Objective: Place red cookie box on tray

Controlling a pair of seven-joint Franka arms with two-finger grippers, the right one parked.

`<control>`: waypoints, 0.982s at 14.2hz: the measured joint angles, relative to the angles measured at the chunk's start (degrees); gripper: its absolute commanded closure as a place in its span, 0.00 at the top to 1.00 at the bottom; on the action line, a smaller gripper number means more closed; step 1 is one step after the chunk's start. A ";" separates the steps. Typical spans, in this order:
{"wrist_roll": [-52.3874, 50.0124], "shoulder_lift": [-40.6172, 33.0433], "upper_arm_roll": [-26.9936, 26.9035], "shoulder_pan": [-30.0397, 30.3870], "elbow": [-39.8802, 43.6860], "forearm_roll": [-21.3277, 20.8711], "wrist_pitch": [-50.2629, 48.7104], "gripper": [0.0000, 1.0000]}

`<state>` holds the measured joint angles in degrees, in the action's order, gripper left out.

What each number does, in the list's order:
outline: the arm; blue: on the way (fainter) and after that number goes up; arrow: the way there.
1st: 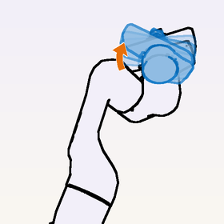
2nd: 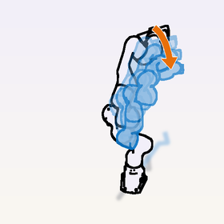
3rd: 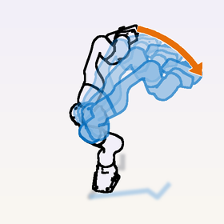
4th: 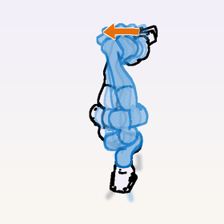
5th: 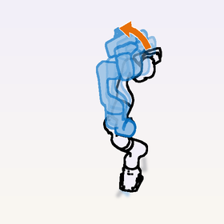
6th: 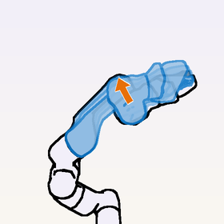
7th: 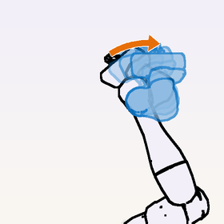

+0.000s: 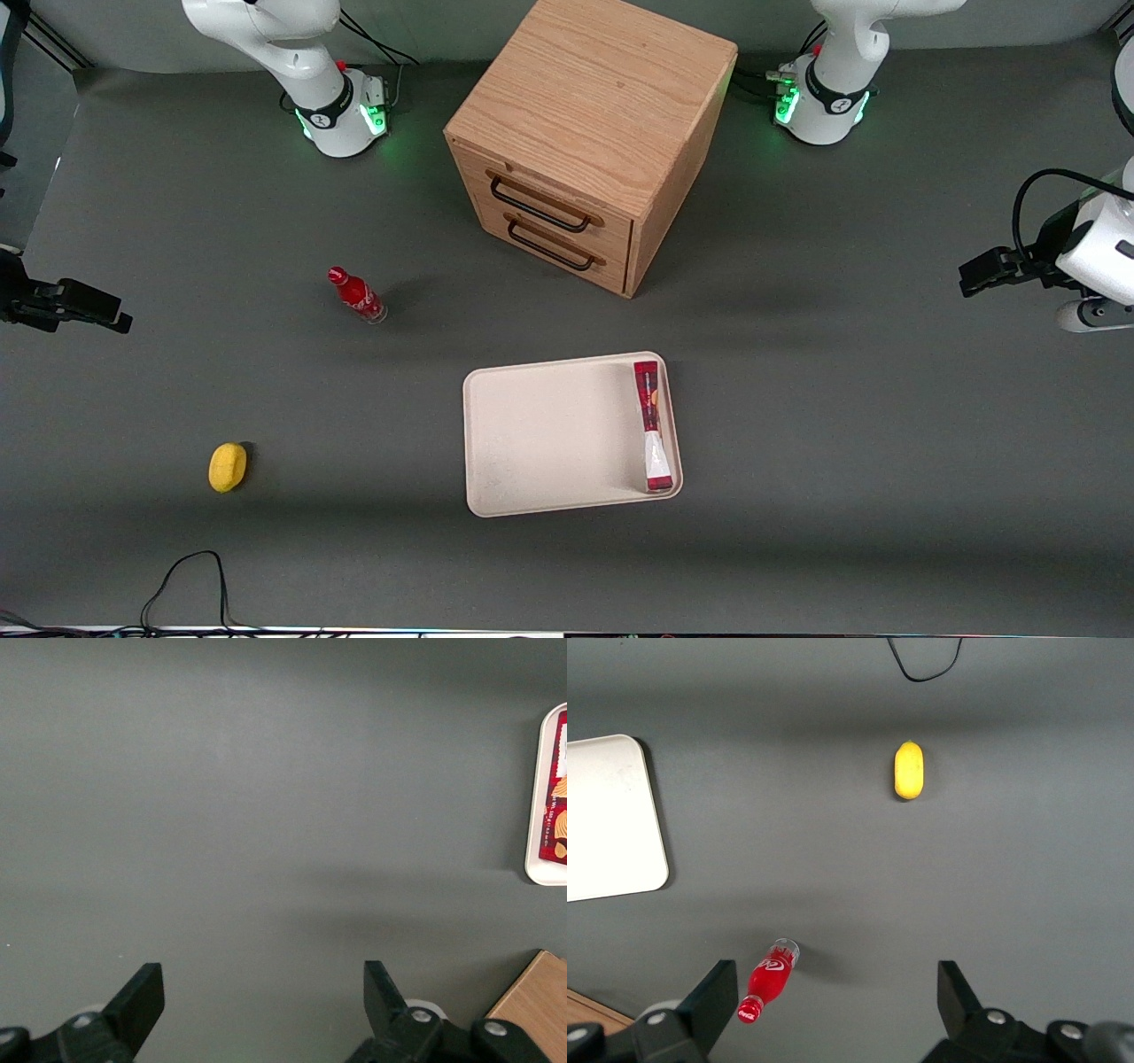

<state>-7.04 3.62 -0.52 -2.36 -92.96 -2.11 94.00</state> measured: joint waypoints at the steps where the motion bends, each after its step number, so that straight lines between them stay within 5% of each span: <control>1: 0.00 -0.10 -0.01 -0.18 0.07 0.43 -0.16 1.00; 14: 1.88 -0.60 -0.26 -0.34 0.59 2.55 -3.95 1.00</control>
<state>-5.16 3.02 -0.78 -2.70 -92.37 0.44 90.05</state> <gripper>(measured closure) 0.000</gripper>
